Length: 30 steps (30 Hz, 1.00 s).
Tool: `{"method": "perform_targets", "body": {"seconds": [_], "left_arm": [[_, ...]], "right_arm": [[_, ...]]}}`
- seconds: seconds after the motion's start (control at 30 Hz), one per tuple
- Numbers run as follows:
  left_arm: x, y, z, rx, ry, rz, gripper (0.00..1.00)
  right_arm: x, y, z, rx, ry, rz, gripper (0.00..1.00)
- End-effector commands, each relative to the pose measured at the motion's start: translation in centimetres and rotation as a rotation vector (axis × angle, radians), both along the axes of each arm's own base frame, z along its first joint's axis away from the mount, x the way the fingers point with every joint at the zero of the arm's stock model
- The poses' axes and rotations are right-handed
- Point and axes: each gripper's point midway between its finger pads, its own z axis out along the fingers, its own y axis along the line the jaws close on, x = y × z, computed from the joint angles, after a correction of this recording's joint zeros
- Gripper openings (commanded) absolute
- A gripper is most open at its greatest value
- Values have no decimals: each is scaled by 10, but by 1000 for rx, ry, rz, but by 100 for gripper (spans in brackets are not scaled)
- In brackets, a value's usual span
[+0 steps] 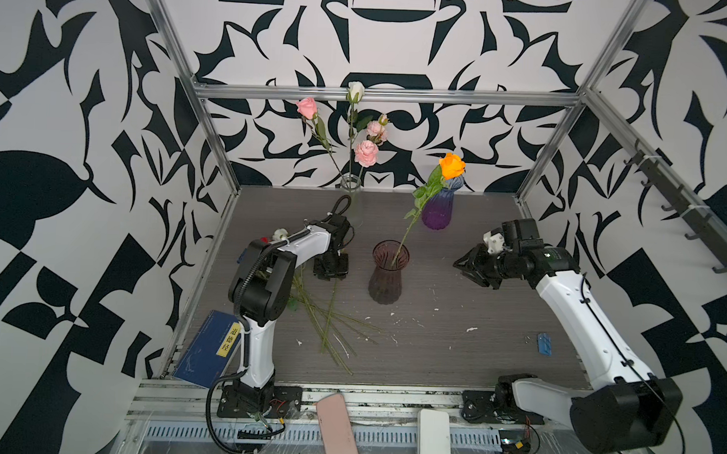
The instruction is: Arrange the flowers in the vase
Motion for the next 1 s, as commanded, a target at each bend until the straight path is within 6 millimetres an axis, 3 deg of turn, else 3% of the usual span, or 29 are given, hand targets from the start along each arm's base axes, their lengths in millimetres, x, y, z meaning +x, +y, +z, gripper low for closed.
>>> {"method": "perform_targets", "body": {"seconds": [0.0,0.13,0.3,0.37,0.57,0.67,0.77,0.87,0.97], "left_arm": [[-15,17,-11,174,56,-66,42],[-21,20,-22,190,82,-57,35],[-27,14,-28,128,102,-43,15],[-27,11,-29,94,110,-28,12],[-20,3,-13,-46,108,46,1],[-2,-10,19,-196,38,83,0],[19,-15,67,-320,-86,110,0],[36,-25,127,-448,-238,82,0],[48,-32,204,-565,-469,39,0]], "right_arm": [[5,0,11,4,-34,7,36],[4,0,10,4,-31,9,36],[5,1,9,3,-30,10,36],[6,1,10,3,-30,10,36],[10,2,10,5,-31,12,36],[11,2,9,7,-29,13,36],[11,2,8,8,-24,13,36],[13,3,7,13,-25,12,36],[14,3,8,15,-31,12,36]]}}
